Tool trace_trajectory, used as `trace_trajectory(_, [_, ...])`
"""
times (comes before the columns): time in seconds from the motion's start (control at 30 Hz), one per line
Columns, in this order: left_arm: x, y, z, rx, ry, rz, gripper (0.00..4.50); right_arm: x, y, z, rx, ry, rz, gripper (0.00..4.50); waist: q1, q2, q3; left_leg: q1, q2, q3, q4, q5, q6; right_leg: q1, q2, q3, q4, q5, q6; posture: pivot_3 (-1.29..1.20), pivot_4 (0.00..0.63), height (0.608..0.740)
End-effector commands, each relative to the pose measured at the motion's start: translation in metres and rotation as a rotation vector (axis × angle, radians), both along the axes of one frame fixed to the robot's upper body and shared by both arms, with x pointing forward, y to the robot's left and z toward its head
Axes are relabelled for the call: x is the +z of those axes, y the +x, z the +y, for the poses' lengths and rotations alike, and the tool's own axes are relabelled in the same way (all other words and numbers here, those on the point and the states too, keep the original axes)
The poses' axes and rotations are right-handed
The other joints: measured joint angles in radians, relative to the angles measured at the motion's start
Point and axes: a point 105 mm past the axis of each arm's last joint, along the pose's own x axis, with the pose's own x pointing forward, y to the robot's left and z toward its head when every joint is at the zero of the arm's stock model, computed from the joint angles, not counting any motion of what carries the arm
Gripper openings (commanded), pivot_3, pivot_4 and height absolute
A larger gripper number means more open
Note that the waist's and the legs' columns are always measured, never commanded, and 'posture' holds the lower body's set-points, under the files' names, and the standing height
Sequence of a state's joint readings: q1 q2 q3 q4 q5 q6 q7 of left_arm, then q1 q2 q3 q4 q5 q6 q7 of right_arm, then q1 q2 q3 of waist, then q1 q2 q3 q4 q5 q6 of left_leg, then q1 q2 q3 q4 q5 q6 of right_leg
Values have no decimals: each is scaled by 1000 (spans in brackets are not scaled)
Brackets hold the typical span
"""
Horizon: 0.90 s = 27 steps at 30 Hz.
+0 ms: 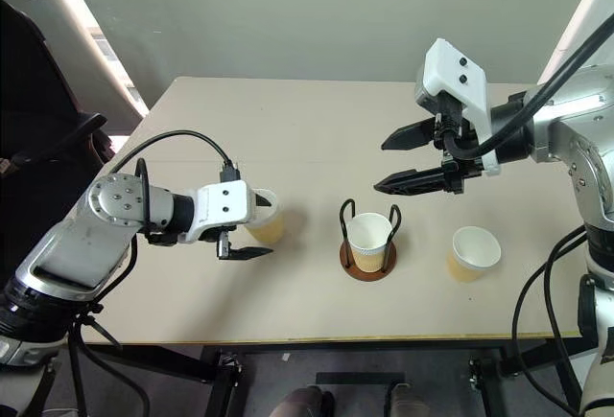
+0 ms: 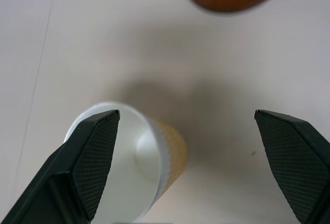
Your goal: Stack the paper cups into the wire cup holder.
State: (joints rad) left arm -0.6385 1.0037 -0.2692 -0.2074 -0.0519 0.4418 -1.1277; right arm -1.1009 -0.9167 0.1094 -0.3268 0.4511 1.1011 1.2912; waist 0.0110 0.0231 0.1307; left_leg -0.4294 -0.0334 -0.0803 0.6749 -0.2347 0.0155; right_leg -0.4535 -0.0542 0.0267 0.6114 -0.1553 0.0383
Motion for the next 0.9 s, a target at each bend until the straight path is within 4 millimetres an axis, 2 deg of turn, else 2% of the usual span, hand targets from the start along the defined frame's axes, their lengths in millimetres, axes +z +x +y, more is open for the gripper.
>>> trace_trajectory(0.03, [4, 9, 4, 8, 33, -52, 4500, 8, -7, -1, 0, 20, -40, 3274, 0, 0, 0, 0, 0, 0, 0, 0, 0, 0, 0, 0, 0, 0, 0, 0, 150, 740])
trace_trajectory(0.33, [-5, 22, 5, 6, 71, -51, 4500, 5, -9, -4, -21, 20, -38, 3274, 1, 0, 0, -1, 0, 0, -1, -1, 0, -1, 0, 0, -1, 0, 0, 0, 150, 740])
trace_trajectory(0.37, [-6, 23, 4, 3, 73, -50, 4331, 4, -9, -4, -23, 20, -38, 3312, 1, 0, 0, -1, 0, 0, -1, -1, 0, -1, 0, 0, -1, 0, 0, 0, 150, 740])
trace_trajectory(0.43, [-6, 24, 2, -11, 67, -43, 3920, 4, -9, -5, -26, 22, -38, 3324, 1, 0, 0, -1, 0, 0, -1, -1, 0, -1, 0, 0, -1, 0, 0, 0, 150, 740])
trace_trajectory(0.77, [7, 17, -4, -82, 19, 6, 240, 7, -10, -13, 3, 28, -62, 3324, 1, 0, 0, -1, 0, 0, -1, -1, 1, -1, 0, 0, -1, 0, 1, 0, 150, 740])
trace_trajectory(0.8, [8, 15, -3, -91, 22, 16, 36, 7, -9, -14, 4, 33, -64, 3324, 1, 0, 0, -1, 0, 0, -1, -1, 1, -1, 0, 0, -1, 0, 1, 0, 150, 740])
trace_trajectory(0.9, [11, 10, 0, -109, 39, 35, 36, 8, -8, -15, 10, 41, -63, 3324, 0, 0, 0, -1, 0, 0, 0, -2, 1, -1, 0, 0, -1, 1, 1, 0, 150, 740])
